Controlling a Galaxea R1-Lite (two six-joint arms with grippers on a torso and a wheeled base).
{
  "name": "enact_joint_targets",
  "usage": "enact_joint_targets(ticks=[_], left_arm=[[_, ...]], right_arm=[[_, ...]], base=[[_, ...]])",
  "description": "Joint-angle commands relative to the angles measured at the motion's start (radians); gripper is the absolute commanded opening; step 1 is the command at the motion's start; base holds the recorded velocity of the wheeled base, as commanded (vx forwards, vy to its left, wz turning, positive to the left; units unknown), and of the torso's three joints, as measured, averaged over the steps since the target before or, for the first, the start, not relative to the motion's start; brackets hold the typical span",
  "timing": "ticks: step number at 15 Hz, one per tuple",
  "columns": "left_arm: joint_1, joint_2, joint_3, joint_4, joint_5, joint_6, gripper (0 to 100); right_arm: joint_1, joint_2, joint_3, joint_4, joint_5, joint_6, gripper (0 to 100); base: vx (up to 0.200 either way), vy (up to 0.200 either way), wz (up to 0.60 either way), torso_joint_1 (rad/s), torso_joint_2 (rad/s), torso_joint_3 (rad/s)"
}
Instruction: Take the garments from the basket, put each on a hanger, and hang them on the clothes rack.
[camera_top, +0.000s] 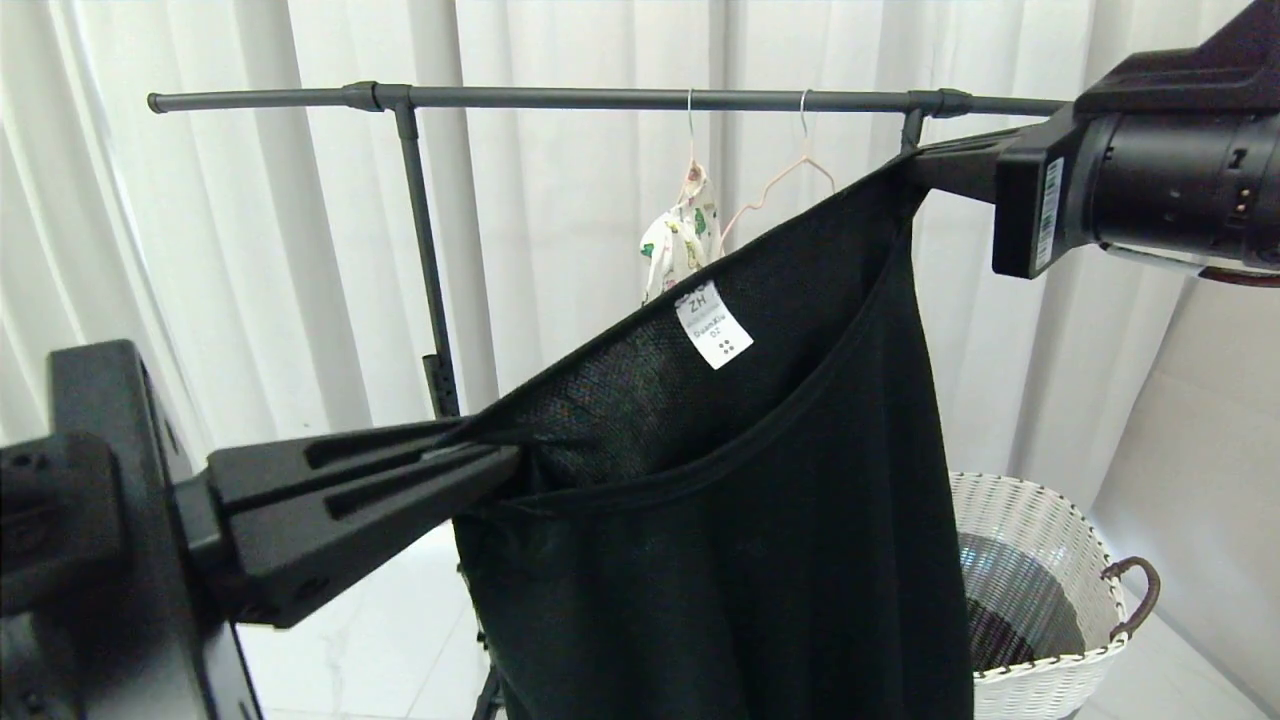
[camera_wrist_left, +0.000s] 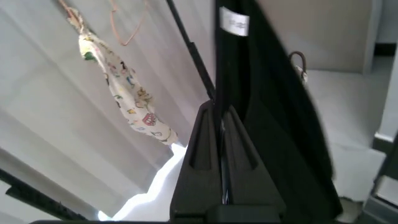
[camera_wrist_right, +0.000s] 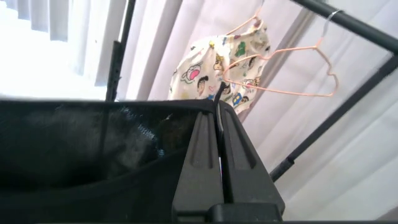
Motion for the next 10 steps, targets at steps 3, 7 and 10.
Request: enact_joint_targets(ticks=[3, 7, 10], left_arm=[[-0.041, -0.026, 0.011, -0.001, 0.007, 0.002, 0], [-0.017, -0.026, 0.011, -0.002, 0.008, 0.002, 0], [0.029, -0.019, 0.008, -0.005, 0.004, 0.0, 0]], right_arm=[[0.0, 0.024, -0.005, -0.001, -0.001, -0.008, 0], [0.0, 0.008, 0.001, 0.004, -0.004, -0.008, 0], [-0.001, -0.032, 0.021, 0.014, -0.004, -0.013, 0]], base=[[0.0, 0.0, 0.0, 0.0, 0.0, 0.0], [0.0, 0.0, 0.0, 0.0, 0.0, 0.0], [0.0, 0.0, 0.0, 0.0, 0.0, 0.0]])
